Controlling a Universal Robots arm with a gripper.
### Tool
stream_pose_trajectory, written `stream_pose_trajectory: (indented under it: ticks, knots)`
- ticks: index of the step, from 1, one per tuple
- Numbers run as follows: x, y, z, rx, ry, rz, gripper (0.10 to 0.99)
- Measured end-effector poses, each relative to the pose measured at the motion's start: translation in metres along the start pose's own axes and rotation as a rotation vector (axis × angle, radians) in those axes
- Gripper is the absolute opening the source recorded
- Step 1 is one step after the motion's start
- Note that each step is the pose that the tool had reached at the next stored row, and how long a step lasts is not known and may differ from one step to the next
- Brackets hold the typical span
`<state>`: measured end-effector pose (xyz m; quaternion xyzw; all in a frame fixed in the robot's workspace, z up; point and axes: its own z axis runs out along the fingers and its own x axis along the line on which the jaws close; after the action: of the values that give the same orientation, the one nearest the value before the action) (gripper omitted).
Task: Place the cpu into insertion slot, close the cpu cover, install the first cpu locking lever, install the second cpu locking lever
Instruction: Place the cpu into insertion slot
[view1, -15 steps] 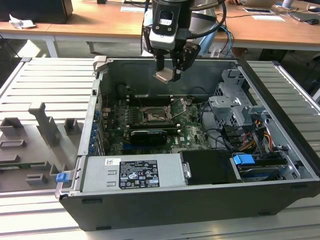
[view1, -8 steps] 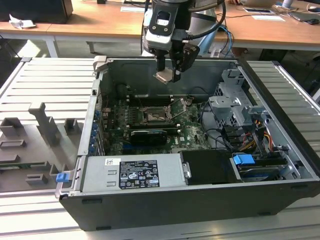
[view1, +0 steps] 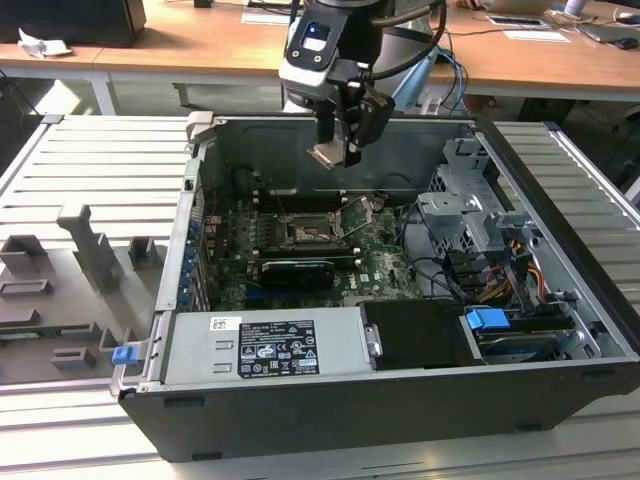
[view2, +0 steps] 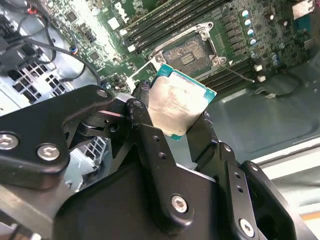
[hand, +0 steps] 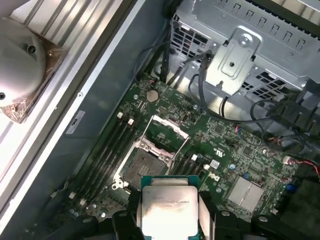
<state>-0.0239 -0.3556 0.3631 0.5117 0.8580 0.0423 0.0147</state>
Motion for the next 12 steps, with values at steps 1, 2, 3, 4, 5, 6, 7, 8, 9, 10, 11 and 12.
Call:
stream_pose_trajectory:
  ticks: [1,2,3,4,5,6,7,8,9,10,11,12]
  knots:
    - [0.0,0.0,0.0003,0.0,-0.0013,0.015,0.541]
    - [0.0,-0.0001,0.0008,-0.001,-0.0039,0.044,0.541]
    - [0.0,-0.0001,0.0012,-0.001,-0.0063,0.072,0.541]
    - [0.0,-0.0001,0.0014,-0.002,-0.008,0.091,0.541]
    - [0.0,-0.0001,0.0016,-0.002,-0.0094,0.107,0.541]
    - [0.0,-0.0002,0.0018,-0.002,-0.0114,0.129,0.541]
    - [0.0,-0.0002,0.002,-0.002,-0.0126,0.143,0.541]
    - [0.0,-0.0002,0.0022,-0.003,-0.0142,0.161,0.541]
    - [-0.0001,-0.0002,0.0024,-0.003,-0.0155,0.176,0.541]
    - [0.0,-0.0002,0.0026,-0.004,-0.0175,0.198,0.541]
    - [-0.0001,-0.0003,0.0028,-0.004,-0.0194,0.22,0.541]
    - [-0.0001,-0.0003,0.0031,-0.004,-0.0211,0.24,0.541]
